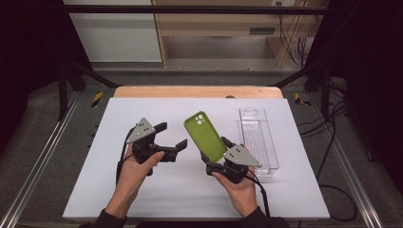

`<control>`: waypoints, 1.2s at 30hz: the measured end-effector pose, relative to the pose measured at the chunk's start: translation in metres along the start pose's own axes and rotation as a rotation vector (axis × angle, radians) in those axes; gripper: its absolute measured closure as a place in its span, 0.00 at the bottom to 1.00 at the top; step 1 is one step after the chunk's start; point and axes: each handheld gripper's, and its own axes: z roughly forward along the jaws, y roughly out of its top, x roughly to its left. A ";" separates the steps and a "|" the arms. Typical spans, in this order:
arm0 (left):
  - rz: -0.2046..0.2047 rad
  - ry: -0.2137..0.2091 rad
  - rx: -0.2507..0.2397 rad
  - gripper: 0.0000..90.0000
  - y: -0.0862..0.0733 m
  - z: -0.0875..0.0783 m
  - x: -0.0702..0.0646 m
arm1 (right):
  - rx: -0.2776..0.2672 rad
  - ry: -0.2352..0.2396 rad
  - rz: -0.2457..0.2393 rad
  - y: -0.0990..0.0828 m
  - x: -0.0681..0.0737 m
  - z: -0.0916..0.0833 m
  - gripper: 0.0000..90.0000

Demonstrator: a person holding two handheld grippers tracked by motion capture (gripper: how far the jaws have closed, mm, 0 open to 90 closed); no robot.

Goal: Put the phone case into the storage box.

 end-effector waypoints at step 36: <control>-0.172 -0.027 0.015 0.46 -0.017 0.021 0.012 | -0.029 0.024 -0.025 -0.013 0.028 0.009 0.19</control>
